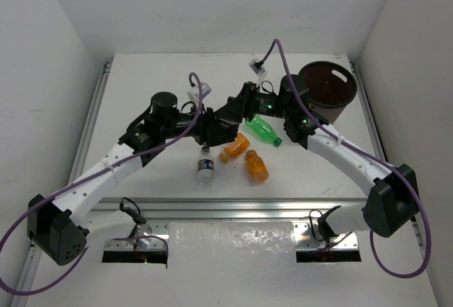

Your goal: Put the plastic bottles in the bin

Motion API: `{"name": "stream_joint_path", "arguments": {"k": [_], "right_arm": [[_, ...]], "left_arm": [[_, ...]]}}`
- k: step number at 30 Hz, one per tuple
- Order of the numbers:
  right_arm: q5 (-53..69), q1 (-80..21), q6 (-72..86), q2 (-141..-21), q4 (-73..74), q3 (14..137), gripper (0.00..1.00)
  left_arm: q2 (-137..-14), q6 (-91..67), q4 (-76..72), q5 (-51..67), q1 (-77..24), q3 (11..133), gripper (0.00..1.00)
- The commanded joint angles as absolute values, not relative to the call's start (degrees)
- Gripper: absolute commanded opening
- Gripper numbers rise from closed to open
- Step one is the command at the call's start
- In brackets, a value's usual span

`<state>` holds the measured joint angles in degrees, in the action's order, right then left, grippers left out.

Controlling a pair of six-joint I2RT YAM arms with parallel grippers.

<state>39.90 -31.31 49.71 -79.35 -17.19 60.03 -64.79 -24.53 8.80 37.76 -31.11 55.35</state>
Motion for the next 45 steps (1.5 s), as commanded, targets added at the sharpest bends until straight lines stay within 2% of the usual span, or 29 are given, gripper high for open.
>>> {"name": "stream_joint_path", "arguments": {"k": [1, 2, 3, 4, 5, 8, 9, 12, 15, 18, 19, 24, 26, 27, 28, 32, 34, 39, 45], "right_arm": [[38.15, -32.17, 48.69, -78.14, -20.31, 61.44, 0.24], [35.62, -32.17, 48.08, -77.35, -19.35, 60.65, 0.00], [34.73, -32.25, 47.64, -76.39, -18.90, 60.12, 0.00], [34.02, -32.08, 46.85, -74.72, -16.81, 59.86, 0.00], [31.14, -32.17, 44.84, -73.92, -14.87, 60.03, 0.00], [21.84, -31.91, 39.23, -71.47, -2.41, 63.78, 0.00], [12.92, -31.64, 37.72, -71.02, 1.46, 65.37, 0.00], [-3.53, -28.58, 32.09, -70.66, 18.66, 72.84, 0.00], [-10.27, -21.57, 29.19, -71.54, 26.86, 79.70, 0.00], [-20.00, -15.23, 25.24, -74.34, 29.61, 84.80, 0.00], [-26.91, -13.90, 22.96, -75.49, 29.71, 86.29, 0.00], [-30.93, -5.11, 19.34, -84.62, 26.65, 89.82, 0.00], [-30.76, -4.49, 16.62, -86.83, 25.14, 91.31, 0.12], [-30.94, -4.22, 15.65, -89.19, 24.53, 91.93, 0.24], [-31.46, -4.13, 15.64, -90.43, 25.13, 94.46, 0.97], [-29.20, -4.22, 21.70, -92.38, 33.66, 100.02, 0.99], [-23.31, -4.74, 23.28, -88.36, 32.88, 96.36, 0.99], [-18.73, -8.43, 24.34, -78.76, 28.30, 86.51, 0.99], [-13.72, -10.19, 24.96, -74.62, 29.35, 83.50, 0.99]], "left_arm": [[-63.81, -26.81, -0.71, 41.67, -31.55, 56.25, 0.27], [-63.72, -26.55, 2.43, 40.01, -31.55, 56.69, 0.38], [-63.72, -26.54, 3.68, 35.47, -31.47, 57.12, 0.66], [-63.81, -26.72, 4.74, 32.90, -31.55, 57.91, 0.76], [-63.90, -27.15, 7.44, 30.17, -31.47, 58.44, 0.99], [-64.60, -28.03, 12.46, 18.40, -31.46, 61.08, 1.00], [-64.77, -28.30, 16.40, 12.89, -31.55, 61.69, 1.00], [-66.09, -28.65, 25.12, 1.55, -31.47, 63.63, 1.00], [-66.88, -29.88, 31.79, -8.83, -31.47, 63.20, 1.00], [-68.46, -30.94, 34.18, -13.08, -31.64, 61.18, 1.00], [-69.68, -31.72, 34.89, -13.62, -31.73, 60.04, 1.00], [-69.79, -38.31, 34.02, -18.89, -36.03, 55.21, 1.00], [-69.61, -41.55, 34.28, -20.03, -39.26, 55.02, 1.00], [-69.87, -42.62, 34.63, -21.78, -40.59, 55.02, 1.00], [-70.13, -44.54, 34.98, -22.58, -42.61, 54.93, 1.00], [-71.54, -46.76, 32.09, -20.58, -44.21, 52.65, 1.00], [-72.86, -47.54, 31.29, -20.92, -44.99, 51.51, 1.00], [-77.95, -47.46, 30.94, -20.92, -45.70, 50.98, 1.00], [-82.26, -50.09, 31.55, -23.55, -47.46, 48.61, 0.99]]}}
